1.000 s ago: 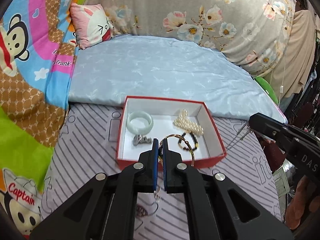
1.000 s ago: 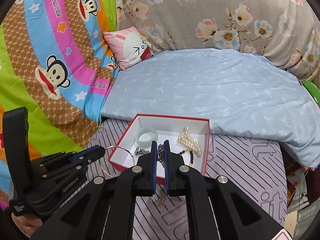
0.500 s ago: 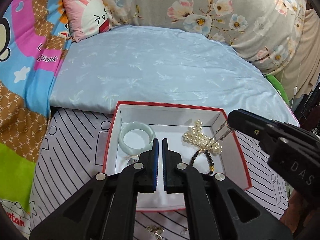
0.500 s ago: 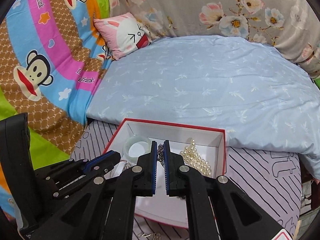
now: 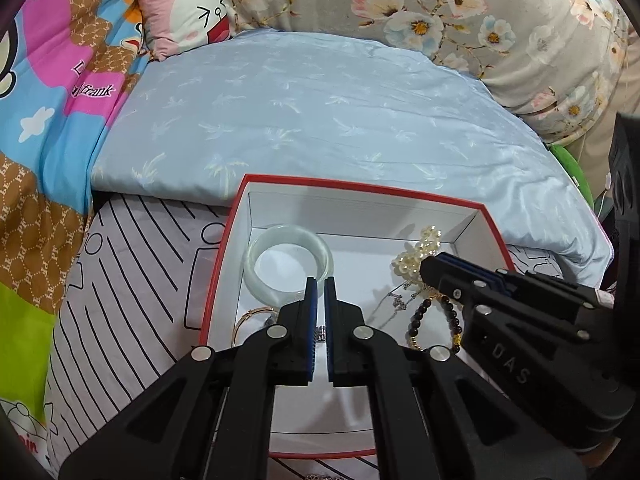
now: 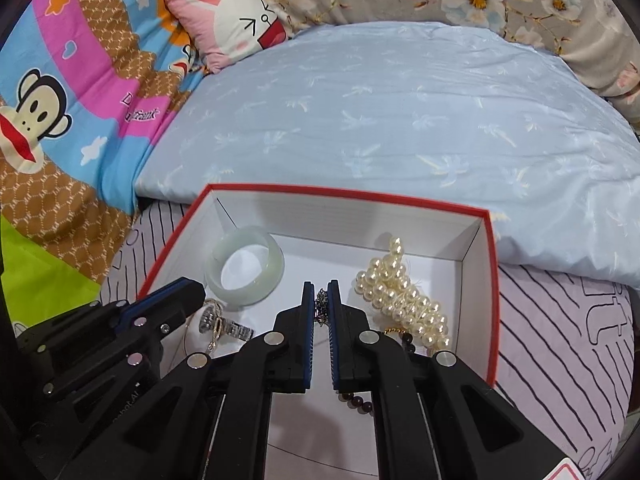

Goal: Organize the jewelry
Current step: 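Carry the gold bangle and pendant necklace over the red box and lower them, then open the right gripper releasing the necklace while the left gripper releases the bangle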

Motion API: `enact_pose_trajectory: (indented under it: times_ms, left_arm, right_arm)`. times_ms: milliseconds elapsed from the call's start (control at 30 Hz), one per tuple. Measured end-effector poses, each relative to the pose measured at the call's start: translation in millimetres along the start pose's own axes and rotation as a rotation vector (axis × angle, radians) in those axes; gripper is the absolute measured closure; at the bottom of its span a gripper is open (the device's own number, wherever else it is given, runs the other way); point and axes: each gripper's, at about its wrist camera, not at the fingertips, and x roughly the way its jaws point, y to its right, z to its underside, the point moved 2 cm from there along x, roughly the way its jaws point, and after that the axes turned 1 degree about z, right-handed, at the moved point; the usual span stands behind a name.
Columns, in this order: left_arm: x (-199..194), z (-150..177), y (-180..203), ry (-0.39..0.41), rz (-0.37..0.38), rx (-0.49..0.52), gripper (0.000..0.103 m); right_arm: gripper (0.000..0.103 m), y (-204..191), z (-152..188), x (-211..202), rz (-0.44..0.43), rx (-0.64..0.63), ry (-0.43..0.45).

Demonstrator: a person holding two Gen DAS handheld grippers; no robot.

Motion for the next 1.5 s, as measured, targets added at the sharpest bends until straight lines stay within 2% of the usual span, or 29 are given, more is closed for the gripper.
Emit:
enact_pose_trajectory:
  times_ms: [100,167,267,300,333,367,500,900,967,1067,1233,1500]
  left_arm:
    - [4,2,-1,-0.009,-0.008,-0.001,0.100]
    - [7,4,-1,-0.013,-0.018,0.001,0.100]
    - [9,6,-2,-0.018,-0.025,-0.004,0.100]
    - [10,6,-3,-0.021,-0.030,-0.006,0.099]
    - [10,7,-3,-0.023,-0.035,-0.008,0.092]
    - [10,8,-4,-0.024,-0.044,-0.010,0.083]
    - [8,10,-5,-0.015,-0.065,-0.010,0.069]
    - [-19,15,2,0.015,-0.066,0.021,0.067]
    - [-29,17,0,0.023,-0.070,0.022,0.060]
    - [-46,23,-5,0.037,-0.079,0.018,0.057]
    - [-73,47,-14,0.038,-0.102,0.032,0.054]
    - [-100,100,-39,-0.006,-0.133,0.010,0.050]
  right_arm:
    - [0.090,-2,5,2,0.023,-0.015,0.002]
    - [0.078,-2,6,2,0.025,-0.014,0.004]
    - [0.072,-2,10,-1,0.033,-0.014,0.012]
    - [0.070,-2,11,-2,0.036,-0.015,0.015]
    - [0.066,-2,12,-3,0.039,-0.013,0.019]
    - [0.066,0,13,-5,0.041,-0.011,0.023]
    - [0.064,6,16,-11,0.041,0.012,0.031]
    - [0.062,12,31,-47,0.070,0.021,0.063]
    - [0.061,14,37,-59,0.082,0.020,0.075]
    - [0.061,19,50,-79,0.090,0.034,0.087]
    - [0.061,27,79,-107,0.107,0.056,0.093]
    - [0.061,27,139,-137,0.123,0.084,0.065]
